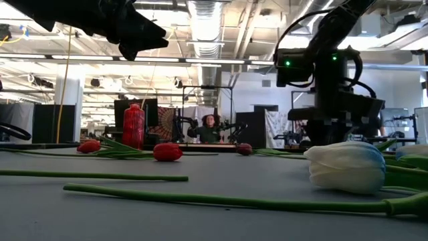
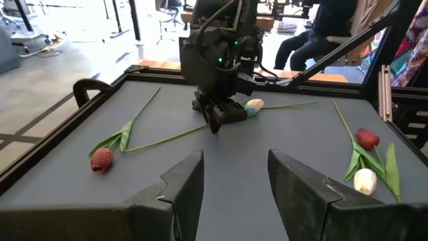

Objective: Sort flowers into vase by color
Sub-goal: Put the top white tulip into the yellow vase

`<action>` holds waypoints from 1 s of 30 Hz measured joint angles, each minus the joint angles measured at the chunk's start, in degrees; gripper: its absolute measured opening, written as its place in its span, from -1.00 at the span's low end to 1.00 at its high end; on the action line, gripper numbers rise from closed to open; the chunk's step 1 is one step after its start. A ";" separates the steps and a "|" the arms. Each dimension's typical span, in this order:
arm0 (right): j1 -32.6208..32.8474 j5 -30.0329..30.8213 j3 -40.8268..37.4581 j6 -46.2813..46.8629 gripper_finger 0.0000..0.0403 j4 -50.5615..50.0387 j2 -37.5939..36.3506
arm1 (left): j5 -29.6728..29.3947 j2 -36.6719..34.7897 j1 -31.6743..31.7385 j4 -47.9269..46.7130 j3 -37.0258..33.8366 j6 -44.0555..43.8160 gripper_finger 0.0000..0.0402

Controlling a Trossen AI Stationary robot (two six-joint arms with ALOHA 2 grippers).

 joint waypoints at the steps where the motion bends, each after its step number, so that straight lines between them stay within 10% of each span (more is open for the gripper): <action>1: 0.07 0.01 -0.47 -0.07 -0.03 0.66 -0.02 | 0.00 0.00 0.00 0.00 0.00 -0.01 -0.23; 22: 6.76 1.92 -0.86 0.39 -0.90 6.34 0.22 | -2.47 0.00 0.00 0.03 0.02 0.07 -0.23; 30: 10.64 3.04 2.49 5.53 -0.90 6.09 0.61 | -2.98 -0.02 0.00 2.25 0.02 0.02 -0.23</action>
